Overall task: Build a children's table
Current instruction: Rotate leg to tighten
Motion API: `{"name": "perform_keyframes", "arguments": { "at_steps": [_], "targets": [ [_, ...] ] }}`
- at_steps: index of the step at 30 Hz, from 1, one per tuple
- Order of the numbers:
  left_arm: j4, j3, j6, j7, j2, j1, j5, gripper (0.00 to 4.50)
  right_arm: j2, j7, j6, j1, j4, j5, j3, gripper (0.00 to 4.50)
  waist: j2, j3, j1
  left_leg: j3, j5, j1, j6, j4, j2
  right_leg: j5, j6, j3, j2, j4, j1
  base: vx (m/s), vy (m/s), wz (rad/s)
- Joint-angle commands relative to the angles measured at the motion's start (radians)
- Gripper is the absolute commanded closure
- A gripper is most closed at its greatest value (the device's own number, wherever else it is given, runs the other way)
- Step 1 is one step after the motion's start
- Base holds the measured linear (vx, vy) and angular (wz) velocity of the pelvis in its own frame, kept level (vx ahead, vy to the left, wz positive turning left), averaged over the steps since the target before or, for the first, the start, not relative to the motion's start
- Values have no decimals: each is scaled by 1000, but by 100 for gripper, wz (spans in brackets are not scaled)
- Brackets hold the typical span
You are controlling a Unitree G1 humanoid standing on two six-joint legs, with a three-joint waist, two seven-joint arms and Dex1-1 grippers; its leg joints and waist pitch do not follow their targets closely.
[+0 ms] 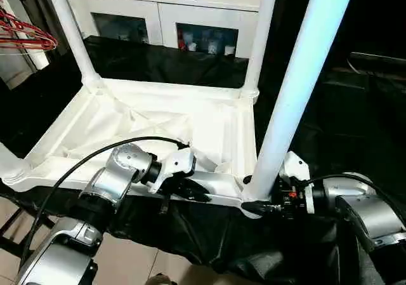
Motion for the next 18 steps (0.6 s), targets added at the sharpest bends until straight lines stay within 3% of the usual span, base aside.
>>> {"name": "perform_keyframes", "arguments": {
  "at_steps": [1,9,10,11,13,16,18],
  "targets": [
    [5,27,-8,104,-65,-39,-20,450,72,-85,0,-3,4,0,15,173,-17,-57,-3,0,-204,4,52,-68,20,-182,-225,31,-49,-71,49,0,0,0],
    [75,25,4,333,-189,-84,35,450,272,-535,-28,-76,221,-140,-25,176,-19,-53,-28,-4,-249,8,-1,-78,15,-338,-165,31,-52,-88,43,0,0,0],
    [86,22,7,375,-211,-90,47,450,315,-619,-19,-100,265,-148,-45,176,-7,-52,-34,-5,-256,8,-8,-79,13,-348,-164,31,-51,-89,41,0,0,0],
    [90,20,10,393,-222,-92,52,450,335,-662,-14,-113,287,-152,-55,176,-14,-53,-41,-4,-256,8,-9,-78,12,-337,-165,32,-49,-90,41,0,0,0],
    [104,16,13,454,-261,-98,72,450,398,-792,-18,-159,356,-167,-85,176,-10,-55,-41,-5,-243,8,-6,-78,13,-307,-166,32,-48,-88,43,0,0,0],
    [101,12,15,474,-287,-93,79,450,432,-830,-45,-186,389,-180,-89,176,-10,-57,-41,-4,-232,7,1,-77,12,-264,-174,33,-47,-85,45,0,0,0],
    [91,15,20,473,-293,-87,74,450,441,-809,-49,-190,386,-162,-97,107,-9,-58,-41,-3,-222,4,14,-75,12,-228,-179,33,-46,-82,47,0,0,0]
  ]
}}
